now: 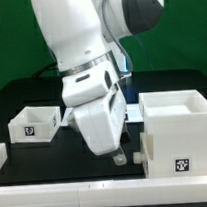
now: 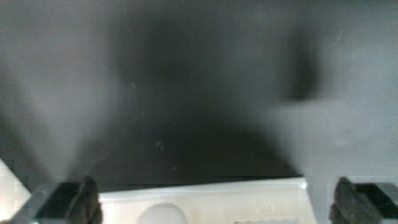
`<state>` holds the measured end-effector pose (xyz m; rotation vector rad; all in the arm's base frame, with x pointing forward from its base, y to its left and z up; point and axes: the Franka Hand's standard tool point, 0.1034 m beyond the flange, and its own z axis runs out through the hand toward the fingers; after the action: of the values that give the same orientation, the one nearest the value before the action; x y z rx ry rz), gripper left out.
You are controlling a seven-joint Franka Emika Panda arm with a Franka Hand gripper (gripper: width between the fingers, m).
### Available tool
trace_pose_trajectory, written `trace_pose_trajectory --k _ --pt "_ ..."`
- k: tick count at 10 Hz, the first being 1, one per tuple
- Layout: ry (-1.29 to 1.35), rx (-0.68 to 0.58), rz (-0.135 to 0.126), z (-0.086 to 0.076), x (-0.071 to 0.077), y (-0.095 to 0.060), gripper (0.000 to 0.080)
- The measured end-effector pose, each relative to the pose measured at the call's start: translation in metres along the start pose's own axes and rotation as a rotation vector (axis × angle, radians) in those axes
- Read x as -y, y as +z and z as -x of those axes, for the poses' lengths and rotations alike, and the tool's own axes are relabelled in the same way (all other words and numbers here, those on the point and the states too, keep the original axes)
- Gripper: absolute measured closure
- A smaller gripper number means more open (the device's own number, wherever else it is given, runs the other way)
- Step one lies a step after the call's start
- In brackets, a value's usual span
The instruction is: Assemble drawer
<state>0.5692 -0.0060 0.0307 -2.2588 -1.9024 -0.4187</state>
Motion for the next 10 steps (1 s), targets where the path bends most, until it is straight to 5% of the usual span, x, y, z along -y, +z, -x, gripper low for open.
trace_pose_trajectory --k 5,7,10 --pt "0.012 0.007 0.007 0.008 0.004 -0.003 0.015" --pt "0.021 0.056 0.051 0.03 0.021 -0.033 0.015" --pt "-0.009 0.124 0.035 0.077 0.051 -0.099 0.015"
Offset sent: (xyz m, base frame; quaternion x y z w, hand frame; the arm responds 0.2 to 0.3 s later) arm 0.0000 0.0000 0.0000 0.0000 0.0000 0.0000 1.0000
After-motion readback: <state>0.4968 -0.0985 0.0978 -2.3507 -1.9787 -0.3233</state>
